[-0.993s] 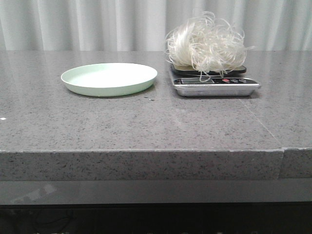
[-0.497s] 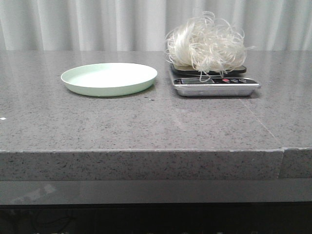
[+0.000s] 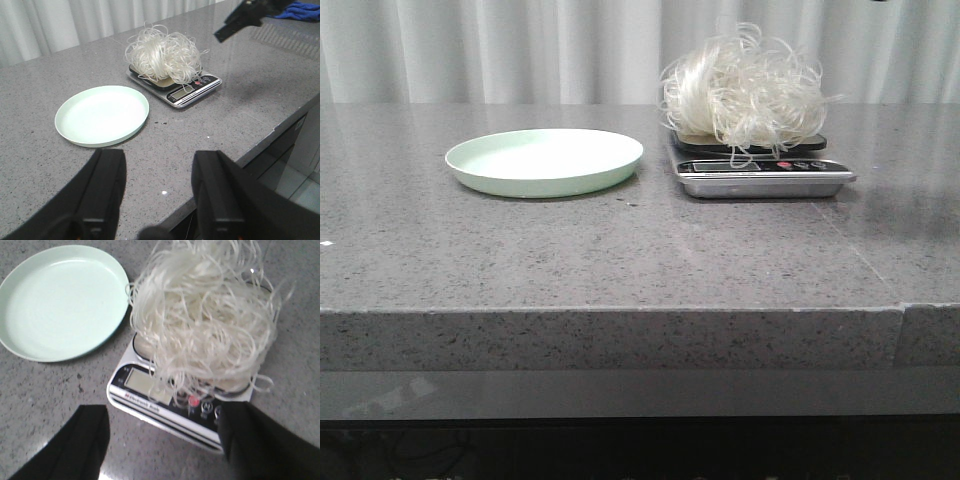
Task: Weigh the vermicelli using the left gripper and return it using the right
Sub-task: 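Lower the right gripper onto the vermicelli on the scale and grasp it, then lift the vermicelli with the right gripper and carry it over the plate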
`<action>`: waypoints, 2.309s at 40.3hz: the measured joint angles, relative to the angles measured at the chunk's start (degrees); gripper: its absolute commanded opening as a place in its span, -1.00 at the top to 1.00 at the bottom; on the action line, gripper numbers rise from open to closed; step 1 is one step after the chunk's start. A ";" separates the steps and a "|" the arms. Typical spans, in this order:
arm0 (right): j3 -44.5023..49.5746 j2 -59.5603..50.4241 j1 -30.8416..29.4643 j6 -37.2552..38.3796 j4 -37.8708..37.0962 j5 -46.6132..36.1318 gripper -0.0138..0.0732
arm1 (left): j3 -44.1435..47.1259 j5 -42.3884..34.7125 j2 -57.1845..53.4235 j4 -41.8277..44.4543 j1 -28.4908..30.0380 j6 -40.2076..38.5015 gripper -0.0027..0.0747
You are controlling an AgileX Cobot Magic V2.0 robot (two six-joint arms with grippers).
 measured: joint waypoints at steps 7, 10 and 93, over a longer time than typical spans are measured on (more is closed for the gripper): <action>-10.57 9.96 0.00 -0.12 -1.00 1.46 -0.64 | 0.00 0.00 0.00 0.00 0.00 0.00 -0.12; -14.88 13.66 0.00 -0.12 -2.36 2.64 -0.64 | 0.00 0.00 0.00 0.00 0.00 0.00 -0.12; -41.03 30.24 13.59 -0.12 3.11 1.94 0.21 | 0.00 0.00 0.00 0.00 0.00 0.00 -0.12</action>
